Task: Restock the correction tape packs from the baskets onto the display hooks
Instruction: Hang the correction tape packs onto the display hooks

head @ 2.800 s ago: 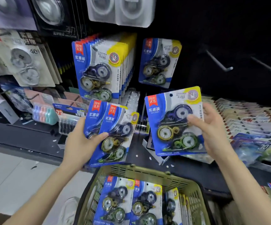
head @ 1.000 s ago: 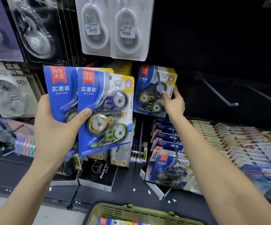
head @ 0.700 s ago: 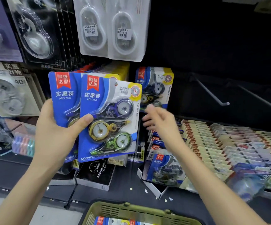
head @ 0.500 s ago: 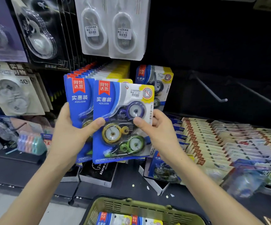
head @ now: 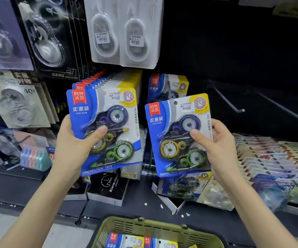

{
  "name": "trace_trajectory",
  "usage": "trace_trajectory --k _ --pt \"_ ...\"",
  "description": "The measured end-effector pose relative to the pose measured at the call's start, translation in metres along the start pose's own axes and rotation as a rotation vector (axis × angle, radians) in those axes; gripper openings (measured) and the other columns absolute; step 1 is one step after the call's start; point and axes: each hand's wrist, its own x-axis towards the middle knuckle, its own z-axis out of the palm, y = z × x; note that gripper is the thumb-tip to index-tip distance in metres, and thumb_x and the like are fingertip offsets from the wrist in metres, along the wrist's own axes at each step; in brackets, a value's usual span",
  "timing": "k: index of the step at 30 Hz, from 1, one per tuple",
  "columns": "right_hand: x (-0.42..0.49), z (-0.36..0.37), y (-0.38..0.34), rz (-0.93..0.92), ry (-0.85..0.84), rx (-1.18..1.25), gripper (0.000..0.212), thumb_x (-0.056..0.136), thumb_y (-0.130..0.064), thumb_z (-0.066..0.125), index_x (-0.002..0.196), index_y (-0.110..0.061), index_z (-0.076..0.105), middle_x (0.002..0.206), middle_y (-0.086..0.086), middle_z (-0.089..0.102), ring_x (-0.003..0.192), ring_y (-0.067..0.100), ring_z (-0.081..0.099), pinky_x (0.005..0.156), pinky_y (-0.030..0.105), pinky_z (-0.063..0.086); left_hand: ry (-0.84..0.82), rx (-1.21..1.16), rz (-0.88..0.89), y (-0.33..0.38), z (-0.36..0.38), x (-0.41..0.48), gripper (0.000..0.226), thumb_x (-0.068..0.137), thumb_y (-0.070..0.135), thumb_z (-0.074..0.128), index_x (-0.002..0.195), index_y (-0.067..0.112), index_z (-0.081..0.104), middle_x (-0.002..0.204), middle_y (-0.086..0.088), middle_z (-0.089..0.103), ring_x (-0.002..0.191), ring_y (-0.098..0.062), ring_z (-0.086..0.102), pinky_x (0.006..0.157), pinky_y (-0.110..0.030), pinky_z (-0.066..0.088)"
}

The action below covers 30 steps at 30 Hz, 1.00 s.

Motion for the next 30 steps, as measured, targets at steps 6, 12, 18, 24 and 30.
trace_trajectory --k 6,12,18,24,30 --pt "0.009 0.003 -0.002 -0.046 0.012 -0.061 0.026 0.085 -0.012 0.073 0.104 -0.028 0.063 0.102 -0.003 0.074 0.096 0.014 0.071 0.08 0.035 0.057 -0.002 0.001 0.001 -0.001 0.002 -0.003 0.043 0.064 0.028 0.078 0.101 0.033 0.057 0.104 0.009 0.073 0.097 -0.013 0.07 0.093 -0.048 0.054" --pt "0.01 0.007 0.003 -0.065 0.021 -0.094 0.026 0.086 -0.014 0.072 0.107 -0.027 0.062 0.105 -0.004 0.073 0.097 0.01 0.07 0.08 0.03 0.057 -0.002 0.014 0.006 -0.002 0.0 -0.001 0.046 0.063 0.029 0.079 0.104 0.034 0.057 0.111 0.004 0.071 0.102 -0.017 0.069 0.095 -0.05 0.053" --pt "0.014 0.006 0.009 -0.039 0.038 -0.049 0.025 0.085 -0.01 0.072 0.105 -0.022 0.064 0.102 0.001 0.074 0.095 0.017 0.072 0.077 0.033 0.059 -0.009 0.014 0.011 -0.004 -0.001 -0.001 0.046 0.064 0.027 0.078 0.104 0.035 0.057 0.111 0.005 0.072 0.103 -0.018 0.069 0.096 -0.051 0.052" --pt "0.041 0.013 0.032 0.017 -0.029 -0.024 0.029 0.088 -0.011 0.069 0.113 -0.021 0.059 0.107 0.0 0.074 0.099 0.017 0.071 0.081 0.038 0.059 -0.011 0.008 0.015 -0.004 0.002 0.001 0.046 0.064 0.029 0.079 0.103 0.038 0.056 0.109 0.008 0.072 0.101 -0.014 0.07 0.093 -0.045 0.054" --pt "0.093 0.028 0.071 0.038 0.051 -0.027 0.033 0.094 -0.019 0.064 0.124 -0.017 0.051 0.121 0.001 0.066 0.11 0.015 0.065 0.093 0.04 0.055 0.003 -0.012 0.029 -0.006 0.007 0.008 0.046 0.066 0.025 0.078 0.106 0.031 0.056 0.111 0.004 0.071 0.102 -0.017 0.069 0.093 -0.045 0.054"
